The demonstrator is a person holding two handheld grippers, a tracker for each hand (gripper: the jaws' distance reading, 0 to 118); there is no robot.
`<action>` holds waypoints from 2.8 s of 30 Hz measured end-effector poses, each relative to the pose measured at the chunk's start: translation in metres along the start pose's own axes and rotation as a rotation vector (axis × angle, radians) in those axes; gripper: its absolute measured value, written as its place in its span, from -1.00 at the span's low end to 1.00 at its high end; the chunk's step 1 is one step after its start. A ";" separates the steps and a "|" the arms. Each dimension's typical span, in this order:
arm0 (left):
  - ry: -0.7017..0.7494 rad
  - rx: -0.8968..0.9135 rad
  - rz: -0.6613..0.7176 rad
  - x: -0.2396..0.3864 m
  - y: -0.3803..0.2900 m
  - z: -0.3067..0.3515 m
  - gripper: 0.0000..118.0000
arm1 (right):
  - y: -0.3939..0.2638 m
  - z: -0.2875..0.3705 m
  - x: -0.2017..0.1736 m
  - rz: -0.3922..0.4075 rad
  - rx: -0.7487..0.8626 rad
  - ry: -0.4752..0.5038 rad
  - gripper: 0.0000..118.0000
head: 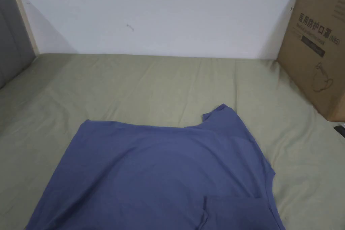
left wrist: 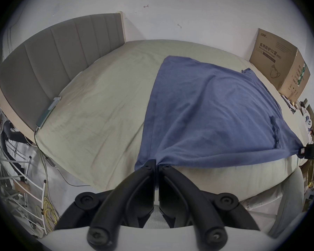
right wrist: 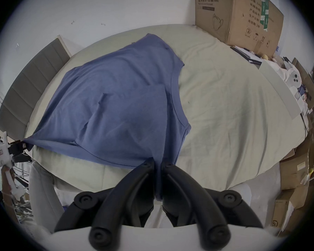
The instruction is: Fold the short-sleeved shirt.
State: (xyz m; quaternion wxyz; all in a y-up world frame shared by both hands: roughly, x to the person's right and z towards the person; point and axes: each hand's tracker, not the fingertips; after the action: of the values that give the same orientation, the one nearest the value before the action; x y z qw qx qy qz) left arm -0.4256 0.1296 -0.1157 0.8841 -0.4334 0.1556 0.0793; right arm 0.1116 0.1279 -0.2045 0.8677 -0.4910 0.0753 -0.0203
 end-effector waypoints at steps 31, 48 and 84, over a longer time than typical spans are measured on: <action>-0.041 0.005 0.073 0.001 0.149 -0.102 0.70 | 0.151 -0.083 0.015 0.001 0.046 -0.043 0.50; -0.144 0.022 0.237 -0.021 0.073 -0.090 0.23 | 0.033 -0.024 -0.001 -0.133 0.067 0.039 -1.00; -0.149 -0.060 0.032 -0.013 0.096 -0.072 -0.91 | 0.081 -0.063 0.005 -0.146 0.012 0.078 -0.78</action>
State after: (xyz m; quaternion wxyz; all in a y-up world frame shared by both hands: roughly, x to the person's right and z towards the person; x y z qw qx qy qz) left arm -0.4795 0.1315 -0.2237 0.8785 -0.4499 0.0941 0.1302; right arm 0.1041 0.1154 -0.3065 0.8632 -0.4888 0.0727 -0.1032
